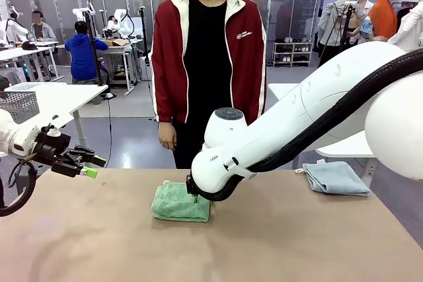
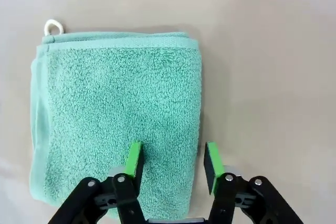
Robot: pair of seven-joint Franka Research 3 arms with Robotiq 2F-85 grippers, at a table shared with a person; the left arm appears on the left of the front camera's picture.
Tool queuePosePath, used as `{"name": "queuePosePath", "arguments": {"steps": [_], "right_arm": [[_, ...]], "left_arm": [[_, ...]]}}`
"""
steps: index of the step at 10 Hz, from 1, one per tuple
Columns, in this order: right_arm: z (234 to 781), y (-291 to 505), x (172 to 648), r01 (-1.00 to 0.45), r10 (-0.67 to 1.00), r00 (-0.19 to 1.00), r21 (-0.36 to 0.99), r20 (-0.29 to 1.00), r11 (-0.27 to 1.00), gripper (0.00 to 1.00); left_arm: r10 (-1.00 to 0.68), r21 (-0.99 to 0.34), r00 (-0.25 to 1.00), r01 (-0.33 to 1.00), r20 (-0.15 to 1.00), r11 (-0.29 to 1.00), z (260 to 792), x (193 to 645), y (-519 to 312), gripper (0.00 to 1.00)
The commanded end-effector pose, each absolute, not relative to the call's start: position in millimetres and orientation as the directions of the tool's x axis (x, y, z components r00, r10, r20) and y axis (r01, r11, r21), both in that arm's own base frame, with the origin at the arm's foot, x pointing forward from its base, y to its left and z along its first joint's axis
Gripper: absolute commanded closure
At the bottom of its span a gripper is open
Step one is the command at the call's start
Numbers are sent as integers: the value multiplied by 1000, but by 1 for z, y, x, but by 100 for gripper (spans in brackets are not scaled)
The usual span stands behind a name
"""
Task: Fold the towels and place them in the basket.
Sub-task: Stack the folded Towel with hook on the right side of the table.
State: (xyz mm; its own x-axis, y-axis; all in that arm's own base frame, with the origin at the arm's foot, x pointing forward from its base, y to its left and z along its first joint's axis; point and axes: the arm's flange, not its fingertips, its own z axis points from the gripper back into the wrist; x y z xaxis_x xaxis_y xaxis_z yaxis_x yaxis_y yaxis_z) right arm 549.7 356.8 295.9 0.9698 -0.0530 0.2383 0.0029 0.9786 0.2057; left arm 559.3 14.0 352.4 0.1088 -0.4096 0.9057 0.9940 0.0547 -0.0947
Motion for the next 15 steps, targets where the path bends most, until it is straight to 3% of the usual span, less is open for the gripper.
{"name": "queuePosePath", "arguments": {"steps": [1,2,3,4,5,6,7,8,9,15], "right_arm": [[294,357,556,-21,-42,964,231,262,973,41],[292,356,557,-8,-54,965,234,256,972,41],[292,355,558,1,-63,965,236,255,972,60],[291,354,559,4,-67,965,241,253,971,60],[291,354,559,9,-71,966,243,249,970,80],[290,354,559,13,-74,967,240,245,971,66],[289,353,559,18,-77,967,236,244,972,99],[289,352,560,23,-80,967,230,242,973,86],[290,351,560,24,-79,968,225,239,974,100],[293,352,558,29,-83,967,223,240,974,100]], "left_arm": [[-409,-94,101,995,907,37,354,562,15,19],[-409,-94,101,995,907,37,354,562,15,19],[-409,-94,101,995,907,37,354,562,15,19],[-409,-94,101,995,907,37,354,562,15,19],[-409,-94,101,995,907,37,354,562,15,19],[-409,-94,101,995,907,37,354,562,15,19],[-409,-94,101,995,907,37,354,562,15,19],[-409,-94,101,995,907,37,354,562,15,19],[-409,-94,101,995,907,37,354,562,15,19],[-409,-94,101,995,907,37,354,562,15,19]]}}
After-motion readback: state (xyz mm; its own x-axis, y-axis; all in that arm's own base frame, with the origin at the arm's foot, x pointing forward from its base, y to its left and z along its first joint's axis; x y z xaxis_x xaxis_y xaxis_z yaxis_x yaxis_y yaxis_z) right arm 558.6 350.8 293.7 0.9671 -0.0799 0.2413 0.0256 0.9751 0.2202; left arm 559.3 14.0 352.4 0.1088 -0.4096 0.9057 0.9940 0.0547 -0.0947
